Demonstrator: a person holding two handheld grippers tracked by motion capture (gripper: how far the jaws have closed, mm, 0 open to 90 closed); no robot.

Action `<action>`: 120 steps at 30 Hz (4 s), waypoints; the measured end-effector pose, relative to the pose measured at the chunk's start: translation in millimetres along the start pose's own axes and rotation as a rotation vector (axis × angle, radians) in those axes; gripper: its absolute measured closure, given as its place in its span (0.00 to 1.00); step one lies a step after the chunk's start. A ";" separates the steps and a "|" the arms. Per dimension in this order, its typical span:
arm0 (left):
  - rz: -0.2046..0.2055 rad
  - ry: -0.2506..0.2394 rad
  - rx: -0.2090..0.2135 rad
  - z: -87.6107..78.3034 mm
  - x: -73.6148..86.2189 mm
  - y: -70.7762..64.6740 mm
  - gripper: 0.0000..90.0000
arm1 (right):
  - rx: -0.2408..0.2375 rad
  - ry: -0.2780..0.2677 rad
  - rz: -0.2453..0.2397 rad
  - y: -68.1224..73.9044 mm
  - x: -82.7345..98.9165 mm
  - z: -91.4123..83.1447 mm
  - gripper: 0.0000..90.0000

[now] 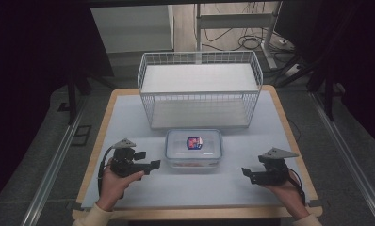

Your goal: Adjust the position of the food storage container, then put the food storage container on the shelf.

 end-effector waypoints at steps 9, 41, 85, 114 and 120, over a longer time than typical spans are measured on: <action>-0.014 0.000 -0.012 4.4 -3.0 5.9 0.23 | -0.046 -0.032 0.016 4.0 -11.6 -0.6 0.16; -0.119 -0.012 0.035 34.9 -26.0 27.2 0.22 | -0.113 -0.057 0.056 8.7 -38.3 6.1 0.16; -0.275 0.104 0.235 89.0 -31.6 19.3 0.27 | -0.400 0.071 0.311 19.7 -78.7 88.1 0.14; -0.257 0.068 0.238 78.4 -25.8 16.5 0.35 | -0.521 0.077 0.446 14.6 -78.9 83.7 0.46; -0.250 0.041 0.236 74.0 -23.8 14.4 0.39 | -0.538 0.064 0.450 14.1 -78.0 78.6 0.51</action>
Point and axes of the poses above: each handheld gripper's, and its own axes: z roughly forward along the jaws, x roughly out of its underside, y roughly to its left, the point moved 6 cm from there along z, roughly forward along the jaws, and after that the axes turned 2 degrees about -z, right-handed, at the moved point
